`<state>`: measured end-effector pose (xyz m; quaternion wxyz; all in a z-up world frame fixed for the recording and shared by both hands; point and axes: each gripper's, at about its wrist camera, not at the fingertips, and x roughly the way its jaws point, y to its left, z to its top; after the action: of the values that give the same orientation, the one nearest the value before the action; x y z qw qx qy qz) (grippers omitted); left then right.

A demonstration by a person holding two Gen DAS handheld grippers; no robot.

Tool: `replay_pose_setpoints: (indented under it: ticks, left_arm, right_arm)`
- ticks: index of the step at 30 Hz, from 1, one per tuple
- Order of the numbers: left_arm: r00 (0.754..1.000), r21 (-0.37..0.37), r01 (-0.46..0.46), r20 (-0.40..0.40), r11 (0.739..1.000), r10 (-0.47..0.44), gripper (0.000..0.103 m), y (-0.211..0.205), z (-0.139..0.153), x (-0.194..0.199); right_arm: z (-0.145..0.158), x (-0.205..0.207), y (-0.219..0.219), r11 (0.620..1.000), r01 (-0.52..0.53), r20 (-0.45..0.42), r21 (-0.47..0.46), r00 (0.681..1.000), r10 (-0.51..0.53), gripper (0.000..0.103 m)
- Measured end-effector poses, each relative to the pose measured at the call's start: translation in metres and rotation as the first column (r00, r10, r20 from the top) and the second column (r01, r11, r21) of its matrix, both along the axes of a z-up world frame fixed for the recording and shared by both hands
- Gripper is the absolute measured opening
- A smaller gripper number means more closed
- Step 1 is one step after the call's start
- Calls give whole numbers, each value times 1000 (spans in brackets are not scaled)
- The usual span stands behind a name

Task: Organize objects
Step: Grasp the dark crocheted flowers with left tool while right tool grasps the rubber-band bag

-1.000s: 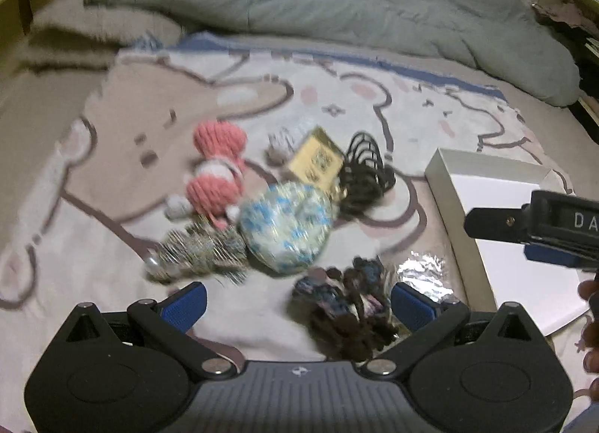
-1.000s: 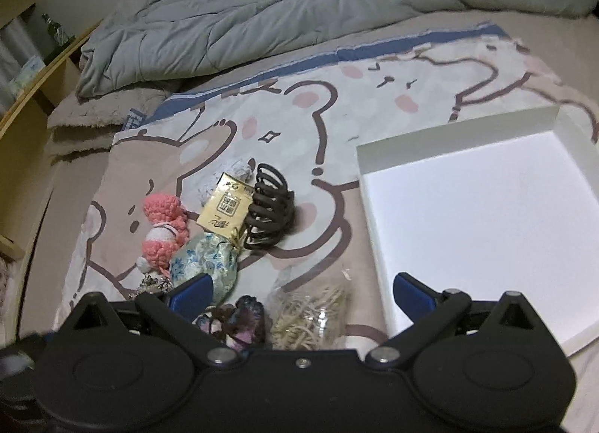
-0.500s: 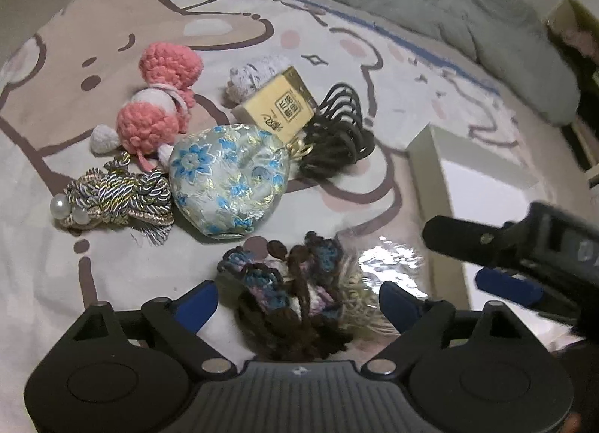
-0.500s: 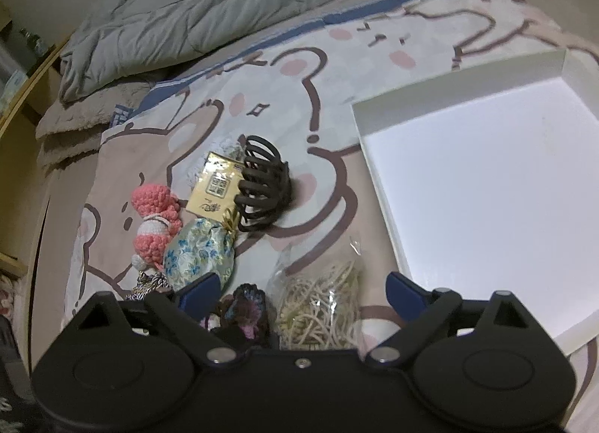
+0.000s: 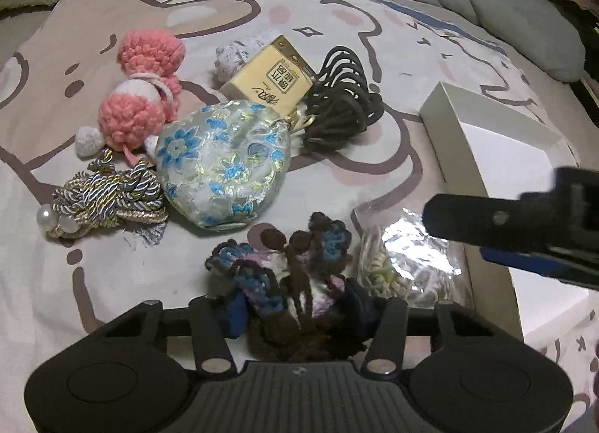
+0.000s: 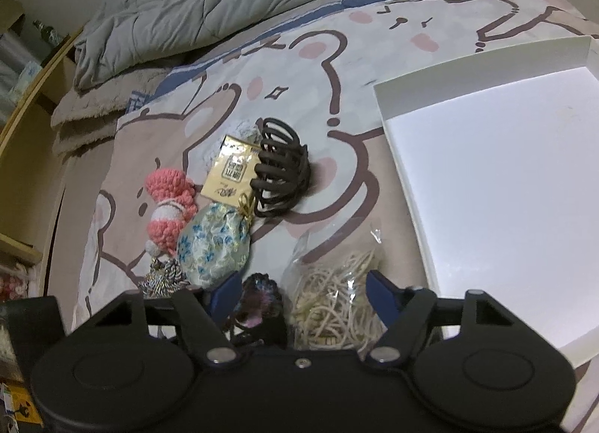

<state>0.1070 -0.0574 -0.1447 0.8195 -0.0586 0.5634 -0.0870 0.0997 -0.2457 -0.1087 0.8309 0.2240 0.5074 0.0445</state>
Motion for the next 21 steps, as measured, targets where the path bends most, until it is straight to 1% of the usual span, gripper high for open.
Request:
replay_pose_setpoints:
  ticks: [2,5,8,12,14,16,17,19,21]
  left_arm:
    - [1000,-3,-7,-9,1000,7,51,5,2,-3]
    - [999,-4,-30,-19,1000,30,50,19,4,-6]
    - [998,-8,-58,-20,998,58,50,34,6,-10]
    - [996,-15,-81,-27,997,81,50,48,6,-13]
    - [996,-20,-86,-33,996,86,51,50,6,-15]
    - [996,-16,-86,-37,996,85,53,50,5,-18]
    - [996,-11,-86,-37,996,86,55,50,4,-19]
    - [996,-1,-84,-41,996,84,56,47,3,-19]
    - [996,1,-77,-48,997,77,56,46,1,-19]
  right_arm:
    - [-1,0,2,1000,-8,-10,-13,1000,7,70]
    - [-3,0,7,999,-27,-21,-24,999,27,70]
    - [-4,0,16,996,-53,-36,-72,998,51,70]
    - [-11,-1,27,989,-84,-49,-125,996,79,74]
    - [-16,0,36,980,-104,-53,-171,994,96,79]
    - [-20,1,43,968,-126,-57,-216,992,116,79]
    - [-23,1,46,963,-134,-64,-234,990,122,79]
    - [-30,2,50,950,-142,-81,-277,989,124,79]
    - [-36,2,52,943,-151,-93,-298,987,129,79]
